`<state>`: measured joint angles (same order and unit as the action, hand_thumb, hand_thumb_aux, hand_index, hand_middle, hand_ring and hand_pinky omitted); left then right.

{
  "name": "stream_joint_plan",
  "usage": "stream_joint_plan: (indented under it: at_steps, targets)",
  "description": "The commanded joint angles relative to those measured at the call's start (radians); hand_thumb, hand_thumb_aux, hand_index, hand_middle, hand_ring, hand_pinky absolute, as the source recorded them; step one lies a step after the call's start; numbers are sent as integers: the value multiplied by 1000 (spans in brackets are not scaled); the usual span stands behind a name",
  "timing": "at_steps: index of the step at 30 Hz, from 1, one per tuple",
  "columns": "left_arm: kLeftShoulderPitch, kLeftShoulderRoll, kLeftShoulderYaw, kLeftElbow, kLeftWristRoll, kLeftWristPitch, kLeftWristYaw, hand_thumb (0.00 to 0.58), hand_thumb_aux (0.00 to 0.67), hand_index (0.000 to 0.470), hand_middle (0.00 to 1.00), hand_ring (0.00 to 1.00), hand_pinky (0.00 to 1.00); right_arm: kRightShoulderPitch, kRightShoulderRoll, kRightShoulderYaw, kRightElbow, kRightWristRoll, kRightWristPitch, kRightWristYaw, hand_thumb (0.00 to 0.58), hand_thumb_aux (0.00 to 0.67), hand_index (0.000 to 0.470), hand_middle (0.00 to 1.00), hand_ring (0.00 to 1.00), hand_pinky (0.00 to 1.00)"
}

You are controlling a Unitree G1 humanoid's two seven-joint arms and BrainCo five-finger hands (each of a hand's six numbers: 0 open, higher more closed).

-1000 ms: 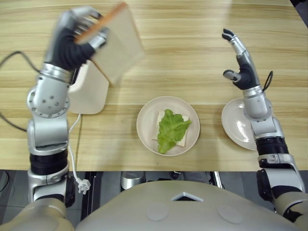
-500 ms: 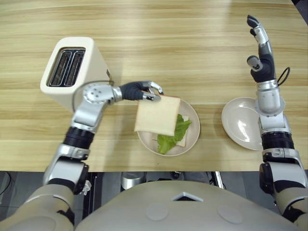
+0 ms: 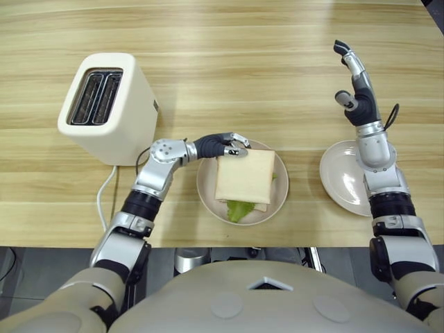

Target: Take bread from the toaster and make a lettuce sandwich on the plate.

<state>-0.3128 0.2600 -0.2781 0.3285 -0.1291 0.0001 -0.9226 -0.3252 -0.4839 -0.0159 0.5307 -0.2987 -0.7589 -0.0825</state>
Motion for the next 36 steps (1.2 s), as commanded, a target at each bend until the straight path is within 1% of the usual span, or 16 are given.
stream_joint_plan:
  at_steps: [1,5,8,12,18,20,24,26,29,33,36]
  targets:
    - [13,2,-23,-3,69,-49,58,580,670,460,1000,1000,1000,4,6,17,4,-11,16,17,0,0,0,0,0,0]
    - [14,15,-70,24,173,-138,110,580,670,460,1000,1000,1000,16,6,31,-12,-14,4,33,0,0,0,0,0,0]
    - [2,25,-93,43,244,-187,159,580,670,460,1000,1000,1000,36,-21,60,-60,-102,-57,13,0,0,0,0,0,0]
    - [-11,41,-152,77,366,-260,222,580,670,460,1000,1000,1000,56,-26,71,-114,-114,-88,22,0,0,0,0,0,0]
    - [-30,36,-181,139,444,-309,301,580,670,460,1000,1000,1000,71,-37,78,-148,-129,-99,31,0,0,0,0,0,0]
    - [-37,37,-179,148,456,-318,323,580,670,460,1000,1000,1000,91,-50,94,-183,-120,-135,54,0,0,0,0,0,0]
    - [-54,39,-186,181,487,-334,368,580,670,460,1000,1000,1000,160,-100,196,-285,-5,-215,198,0,0,0,0,0,0]
    - [-57,34,-192,195,491,-341,378,580,657,451,1000,1000,1000,204,-142,277,-345,54,-222,299,0,0,0,0,0,0]
    - [-53,26,-199,206,498,-346,392,568,575,395,1000,1000,1000,250,-193,362,-400,140,-190,428,0,0,0,0,0,0]
    - [-56,21,-210,222,511,-356,406,563,554,381,1000,1000,1000,300,-255,429,-472,228,-105,574,0,0,0,0,0,0]
    - [-59,19,-210,230,512,-359,410,561,549,377,1000,1000,1000,314,-273,458,-507,250,-49,655,0,0,0,0,0,0]
